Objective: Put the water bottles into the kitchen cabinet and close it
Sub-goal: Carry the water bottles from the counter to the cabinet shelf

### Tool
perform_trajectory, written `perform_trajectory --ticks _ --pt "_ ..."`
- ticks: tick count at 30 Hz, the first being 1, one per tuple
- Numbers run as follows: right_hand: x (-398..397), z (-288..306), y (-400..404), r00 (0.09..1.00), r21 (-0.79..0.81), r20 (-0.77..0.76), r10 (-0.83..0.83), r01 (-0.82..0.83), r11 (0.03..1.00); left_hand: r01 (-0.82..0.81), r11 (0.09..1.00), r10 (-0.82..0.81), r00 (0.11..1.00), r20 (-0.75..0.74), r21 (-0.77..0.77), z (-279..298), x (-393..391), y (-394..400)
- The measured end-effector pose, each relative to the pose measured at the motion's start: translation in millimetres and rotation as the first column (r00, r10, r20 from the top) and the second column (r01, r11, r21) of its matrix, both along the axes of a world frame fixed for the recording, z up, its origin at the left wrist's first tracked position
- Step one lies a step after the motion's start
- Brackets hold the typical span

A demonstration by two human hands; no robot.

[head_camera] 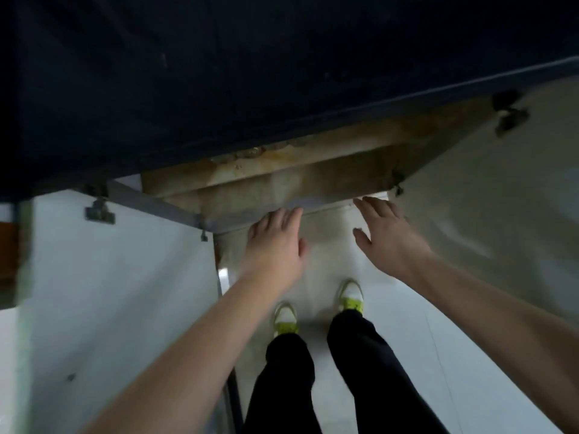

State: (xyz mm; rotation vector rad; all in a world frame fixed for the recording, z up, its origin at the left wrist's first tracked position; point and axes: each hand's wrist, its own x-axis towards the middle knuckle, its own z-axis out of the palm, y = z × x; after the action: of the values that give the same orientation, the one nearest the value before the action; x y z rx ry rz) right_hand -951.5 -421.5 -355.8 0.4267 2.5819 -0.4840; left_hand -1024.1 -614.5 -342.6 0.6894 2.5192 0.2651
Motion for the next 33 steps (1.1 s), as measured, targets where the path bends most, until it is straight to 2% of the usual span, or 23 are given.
perform_trajectory --ticks 5,8,12,17,22,31,33 --pt "67.0 109.8 -31.6 1.0 0.067 -0.02 0.005 -0.004 0.998 0.258 0.965 -0.258 0.966 -0.012 -0.04 109.0 59.5 -20.6" --pt "106.4 167.3 -46.6 0.998 0.098 -0.059 -0.01 0.016 0.995 0.344 0.934 -0.343 0.939 0.026 -0.093 154.4 83.8 -33.1" --pt "165.6 217.1 -53.6 0.967 0.212 -0.149 -0.207 0.236 0.949 0.488 0.869 -0.492 0.869 -0.041 -0.084 196.2 109.4 -21.7" --pt "233.2 239.9 -52.3 0.885 0.245 -0.156 -0.439 0.466 0.85 0.705 0.709 -0.683 0.696 -0.223 0.03 235.0 125.8 16.6" --pt "288.7 262.1 -37.3 0.767 0.249 -0.188 -0.613 0.641 0.726 0.797 0.596 -0.723 0.587 -0.365 0.102 265.5 135.9 44.3" --pt "364.4 264.0 -15.7 0.578 0.248 -0.247 -0.778 0.814 0.526 0.913 0.397 -0.819 0.399 -0.412 0.095 272.2 193.4 134.0" --pt "379.3 260.9 -8.2 0.572 0.249 -0.26 -0.778 0.818 0.518 0.924 0.379 -0.836 0.367 -0.408 0.055 266.1 209.6 152.4"
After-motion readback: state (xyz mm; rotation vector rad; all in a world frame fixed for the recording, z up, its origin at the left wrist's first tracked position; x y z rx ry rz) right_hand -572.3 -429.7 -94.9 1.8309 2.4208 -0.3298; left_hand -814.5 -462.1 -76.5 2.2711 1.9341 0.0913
